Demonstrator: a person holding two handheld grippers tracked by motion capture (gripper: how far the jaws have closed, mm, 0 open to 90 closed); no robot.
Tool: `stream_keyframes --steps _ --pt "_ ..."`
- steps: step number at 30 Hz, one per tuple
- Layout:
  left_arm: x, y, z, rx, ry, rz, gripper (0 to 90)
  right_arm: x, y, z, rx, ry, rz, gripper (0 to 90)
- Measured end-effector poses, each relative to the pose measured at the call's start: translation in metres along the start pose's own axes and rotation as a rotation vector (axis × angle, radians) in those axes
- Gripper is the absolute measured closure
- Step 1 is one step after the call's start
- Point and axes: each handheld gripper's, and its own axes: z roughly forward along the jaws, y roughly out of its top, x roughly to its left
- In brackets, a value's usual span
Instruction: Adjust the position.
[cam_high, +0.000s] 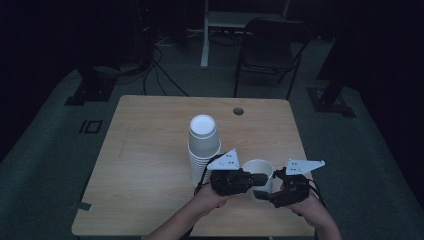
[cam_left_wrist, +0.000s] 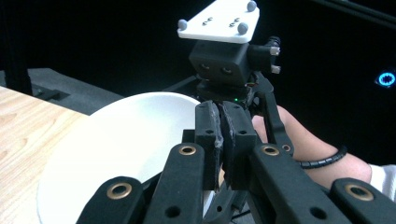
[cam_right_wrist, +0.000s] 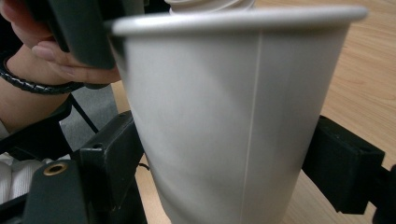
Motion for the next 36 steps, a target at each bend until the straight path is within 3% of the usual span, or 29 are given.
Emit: stream_keyframes --steps 9,15,20,22,28,30,34,36 --pt "-0.001 0.002 0.002 0.017 0.010 0.022 86.8 0.003 0.002 0.010 -0.023 -0.034 0.006 18.0" --pt "-0.008 0.006 -0.001 -0.008 0.019 0.051 86.0 0.006 0.004 0.014 -0.053 -0.054 0.001 18.5" --pt "-0.016 0.009 -0.012 -0.023 0.046 0.084 68.1 -0.002 0.004 0.005 -0.088 -0.083 0.028 18.6" --pt "-0.020 0.010 -0.017 -0.024 0.061 0.095 67.8 -0.004 0.004 0.000 -0.100 -0.097 0.033 18.6" --pt "-0.022 0.009 -0.025 -0.012 0.119 0.090 51.2 -0.007 0.006 -0.014 -0.135 -0.127 0.043 18.6" --pt "-0.023 0.007 -0.026 -0.008 0.150 0.107 38.6 -0.008 0.008 -0.017 -0.141 -0.141 0.045 18.6" --pt "-0.025 0.001 -0.029 -0.016 0.156 0.128 29.6 -0.009 0.009 -0.021 -0.149 -0.152 0.048 18.6" --pt "-0.025 -0.005 -0.028 0.006 0.162 0.136 26.9 -0.010 0.010 -0.024 -0.154 -0.162 0.047 18.5"
